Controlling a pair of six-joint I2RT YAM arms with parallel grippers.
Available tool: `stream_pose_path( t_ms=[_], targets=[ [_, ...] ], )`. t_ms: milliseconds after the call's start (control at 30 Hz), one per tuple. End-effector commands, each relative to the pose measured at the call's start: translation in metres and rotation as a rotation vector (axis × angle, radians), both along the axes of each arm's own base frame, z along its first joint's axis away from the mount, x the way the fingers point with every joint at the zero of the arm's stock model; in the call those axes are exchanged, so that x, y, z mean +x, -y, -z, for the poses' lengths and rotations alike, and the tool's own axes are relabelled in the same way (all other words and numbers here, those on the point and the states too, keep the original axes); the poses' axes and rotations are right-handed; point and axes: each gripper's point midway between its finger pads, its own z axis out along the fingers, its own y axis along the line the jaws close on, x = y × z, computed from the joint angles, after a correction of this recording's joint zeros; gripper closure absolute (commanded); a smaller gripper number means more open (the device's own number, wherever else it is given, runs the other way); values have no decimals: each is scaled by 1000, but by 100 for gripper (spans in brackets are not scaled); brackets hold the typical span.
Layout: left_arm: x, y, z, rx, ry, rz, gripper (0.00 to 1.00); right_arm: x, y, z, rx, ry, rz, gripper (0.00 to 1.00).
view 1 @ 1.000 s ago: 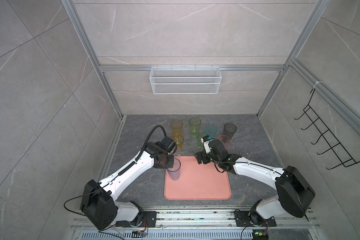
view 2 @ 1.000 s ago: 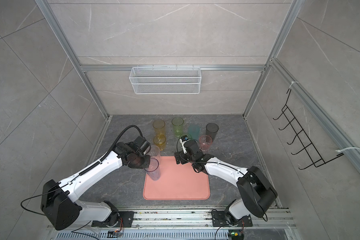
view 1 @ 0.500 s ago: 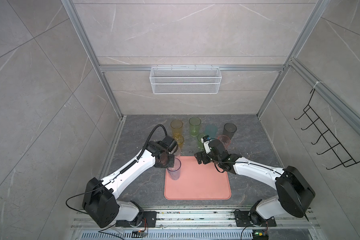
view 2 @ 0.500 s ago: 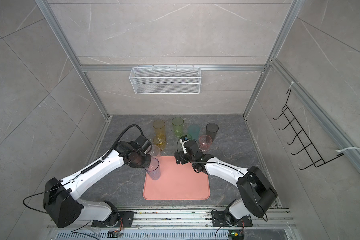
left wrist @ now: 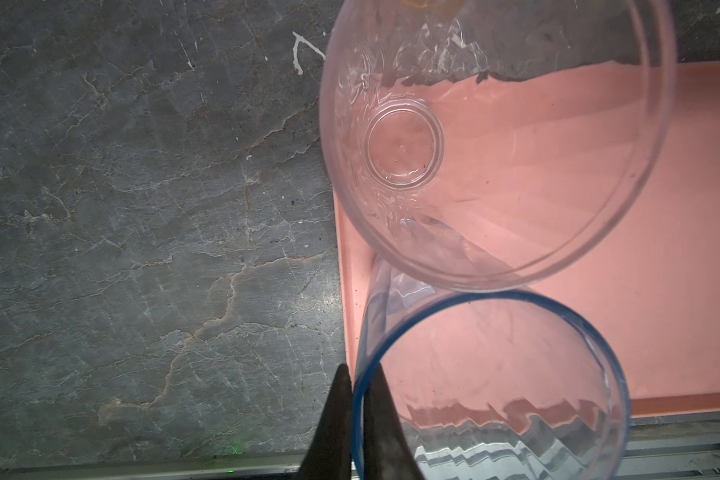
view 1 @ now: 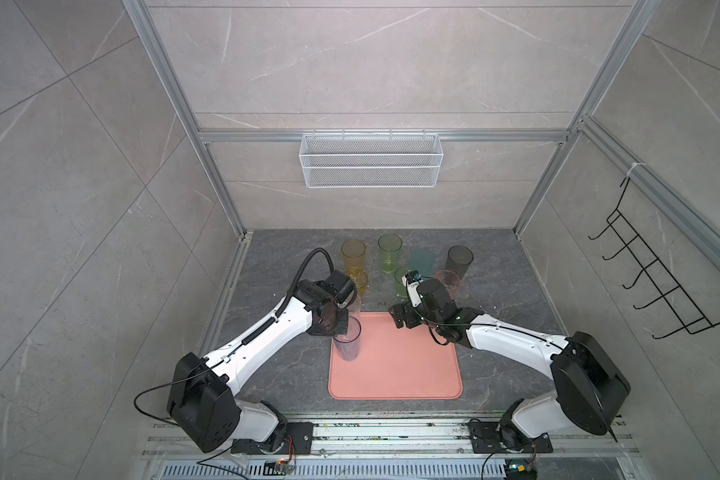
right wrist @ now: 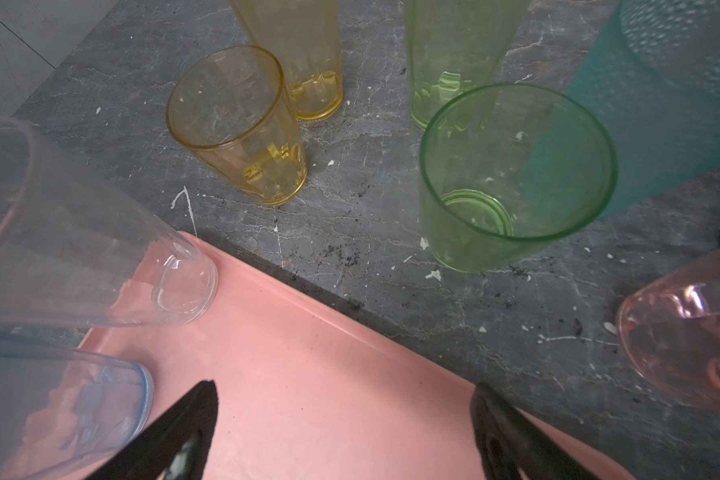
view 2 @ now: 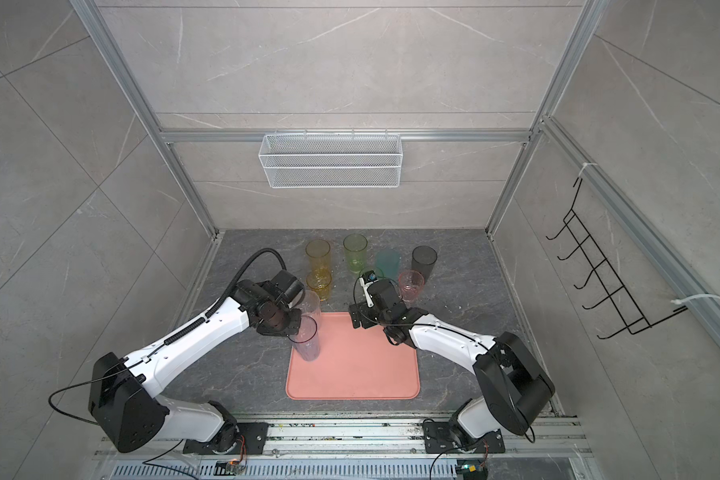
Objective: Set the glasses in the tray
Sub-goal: 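Lower the pale blue cup onto the tray beside the clear cup, release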
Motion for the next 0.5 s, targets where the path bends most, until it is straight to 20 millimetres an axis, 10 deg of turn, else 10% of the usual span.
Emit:
stream_pose_path(
  t_ms=[0, 467],
  targets=[
    [-4, -3, -1, 25, -28, -16, 82, 4, -3, -8, -12, 20, 1, 4],
    [-4, -2, -41, -48, 58, -7, 62, 4, -3, -8, -15, 21, 1, 4]
  ],
)
